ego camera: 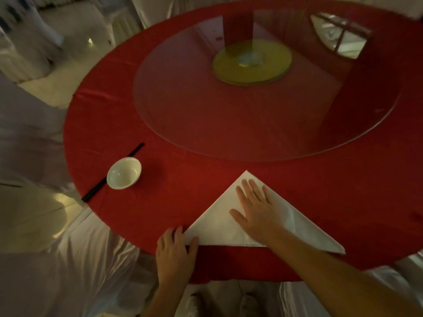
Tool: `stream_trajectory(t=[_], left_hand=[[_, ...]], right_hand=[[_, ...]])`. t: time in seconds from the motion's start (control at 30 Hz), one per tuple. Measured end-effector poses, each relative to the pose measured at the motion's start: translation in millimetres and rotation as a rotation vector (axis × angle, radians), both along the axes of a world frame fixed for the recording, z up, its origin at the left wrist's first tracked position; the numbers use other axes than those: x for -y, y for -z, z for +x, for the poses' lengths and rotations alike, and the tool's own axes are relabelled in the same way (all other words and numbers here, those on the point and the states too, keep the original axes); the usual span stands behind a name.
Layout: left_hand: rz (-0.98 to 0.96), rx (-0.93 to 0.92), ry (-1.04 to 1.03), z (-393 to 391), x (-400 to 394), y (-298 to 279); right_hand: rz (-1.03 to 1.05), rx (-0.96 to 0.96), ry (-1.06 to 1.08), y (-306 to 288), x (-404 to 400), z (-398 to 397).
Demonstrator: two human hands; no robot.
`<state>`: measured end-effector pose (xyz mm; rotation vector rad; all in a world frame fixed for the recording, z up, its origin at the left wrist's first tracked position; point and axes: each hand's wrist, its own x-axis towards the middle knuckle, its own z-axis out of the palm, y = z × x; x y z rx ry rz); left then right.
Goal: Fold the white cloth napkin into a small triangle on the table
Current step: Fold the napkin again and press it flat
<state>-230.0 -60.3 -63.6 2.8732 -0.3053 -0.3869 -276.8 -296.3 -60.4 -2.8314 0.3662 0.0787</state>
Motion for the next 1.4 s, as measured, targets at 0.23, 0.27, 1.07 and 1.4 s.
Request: stream_trajectory(t=[0.23, 0.27, 1.07, 1.4], left_hand=[[-0.1, -0.255, -0.024, 38, -15, -13], [-0.145, -0.303, -0.001, 43, -16, -17], [-0.801, -0.618, 0.852, 31, 87, -108], [-0.312, -0.007, 1.199, 64, 132, -28]], right_hand=[[0.022, -0.115, 0.165, 5, -59, -56], [0.025, -0.135, 0.198, 7, -63, -60], [0.553, 0.625, 1.018, -74, -108, -30], [0.81, 0.634, 1.593, -32, -25, -87]])
